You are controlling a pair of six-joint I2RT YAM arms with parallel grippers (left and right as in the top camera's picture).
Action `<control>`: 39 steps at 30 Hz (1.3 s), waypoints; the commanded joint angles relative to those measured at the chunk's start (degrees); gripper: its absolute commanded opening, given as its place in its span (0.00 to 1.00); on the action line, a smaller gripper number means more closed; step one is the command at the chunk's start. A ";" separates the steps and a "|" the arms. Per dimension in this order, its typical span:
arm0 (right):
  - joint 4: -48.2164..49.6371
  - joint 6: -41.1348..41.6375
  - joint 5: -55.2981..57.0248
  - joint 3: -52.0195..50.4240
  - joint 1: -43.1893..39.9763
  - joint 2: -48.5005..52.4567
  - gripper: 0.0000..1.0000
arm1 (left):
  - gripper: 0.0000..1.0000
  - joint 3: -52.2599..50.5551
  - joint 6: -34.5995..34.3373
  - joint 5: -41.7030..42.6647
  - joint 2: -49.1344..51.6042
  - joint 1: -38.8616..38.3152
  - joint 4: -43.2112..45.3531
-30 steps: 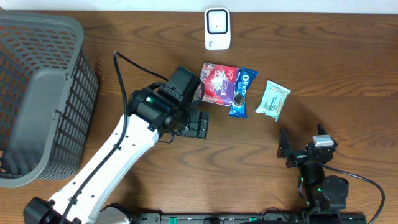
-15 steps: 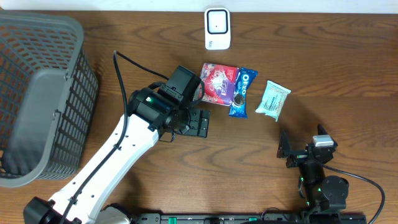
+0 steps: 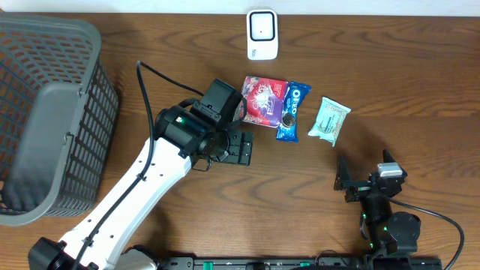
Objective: Scan the item barcode
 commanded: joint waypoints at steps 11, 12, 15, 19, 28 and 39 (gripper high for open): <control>-0.20 0.81 0.07 -0.09 0.46 -0.31 0.99 | 0.91 -0.37 0.98 -1.90 0.37 -0.13 2.56; -0.20 0.81 0.07 -0.09 0.44 -0.31 0.99 | 0.91 -0.37 0.98 -2.36 0.37 -0.13 2.80; -0.20 0.81 0.09 -0.09 0.44 -0.31 0.99 | 0.91 -0.37 0.98 -2.49 0.37 -0.13 3.74; -0.20 0.81 0.09 -0.09 0.44 -0.31 0.99 | 0.91 -0.37 0.98 -2.49 0.37 -0.13 5.33; -0.20 0.81 0.09 -0.09 0.44 -0.31 0.99 | 0.91 -0.37 1.01 -2.54 0.37 -0.13 8.63; -0.20 0.81 0.07 -0.09 0.44 -0.31 0.99 | 0.86 -0.37 0.98 -2.51 0.57 -0.13 12.37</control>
